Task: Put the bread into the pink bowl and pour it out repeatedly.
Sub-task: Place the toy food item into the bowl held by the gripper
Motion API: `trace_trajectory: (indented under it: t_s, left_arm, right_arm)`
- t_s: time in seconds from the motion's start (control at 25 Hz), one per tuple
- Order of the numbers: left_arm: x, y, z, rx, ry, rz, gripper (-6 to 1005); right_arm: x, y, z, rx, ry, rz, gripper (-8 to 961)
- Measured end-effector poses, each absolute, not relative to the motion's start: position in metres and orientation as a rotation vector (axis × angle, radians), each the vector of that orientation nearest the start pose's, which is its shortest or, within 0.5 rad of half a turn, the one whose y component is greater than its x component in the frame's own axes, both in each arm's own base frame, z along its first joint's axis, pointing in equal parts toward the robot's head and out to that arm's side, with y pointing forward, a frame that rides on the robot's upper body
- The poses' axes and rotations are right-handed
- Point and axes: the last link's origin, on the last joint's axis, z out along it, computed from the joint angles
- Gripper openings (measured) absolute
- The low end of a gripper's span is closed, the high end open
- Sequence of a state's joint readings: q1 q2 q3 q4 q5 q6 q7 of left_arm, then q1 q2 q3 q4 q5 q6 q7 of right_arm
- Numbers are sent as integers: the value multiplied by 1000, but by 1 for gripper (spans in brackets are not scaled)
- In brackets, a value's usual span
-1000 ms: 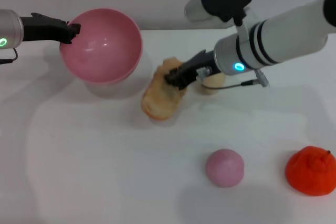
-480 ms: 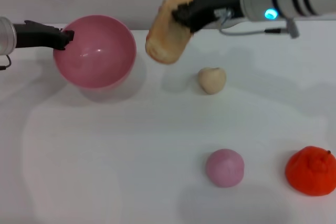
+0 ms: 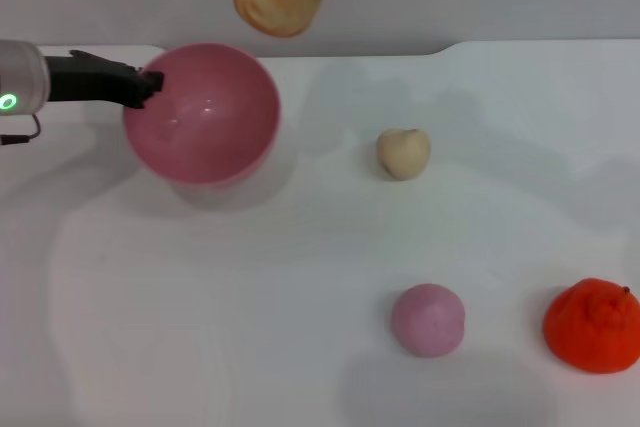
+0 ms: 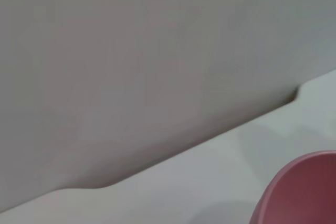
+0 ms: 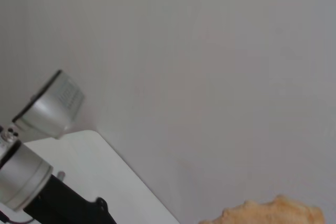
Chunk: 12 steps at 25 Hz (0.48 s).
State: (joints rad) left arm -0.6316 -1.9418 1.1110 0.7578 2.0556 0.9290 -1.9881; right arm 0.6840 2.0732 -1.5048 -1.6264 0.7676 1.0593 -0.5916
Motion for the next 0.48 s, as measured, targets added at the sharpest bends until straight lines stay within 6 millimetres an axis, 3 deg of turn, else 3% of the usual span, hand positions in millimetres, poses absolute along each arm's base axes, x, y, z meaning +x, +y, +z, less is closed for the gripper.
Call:
trace_trajectory:
  t_s: [0.24,0.48]
  left_arm:
    - [-251,427,26,-2386,-883,-199,60]
    - [-235,425,12,-2462,-860,-205,60]
  right_arm:
    - [28,398,-11,-2526,297,251,81]
    - [35,399,-31,-2554,249,200,80]
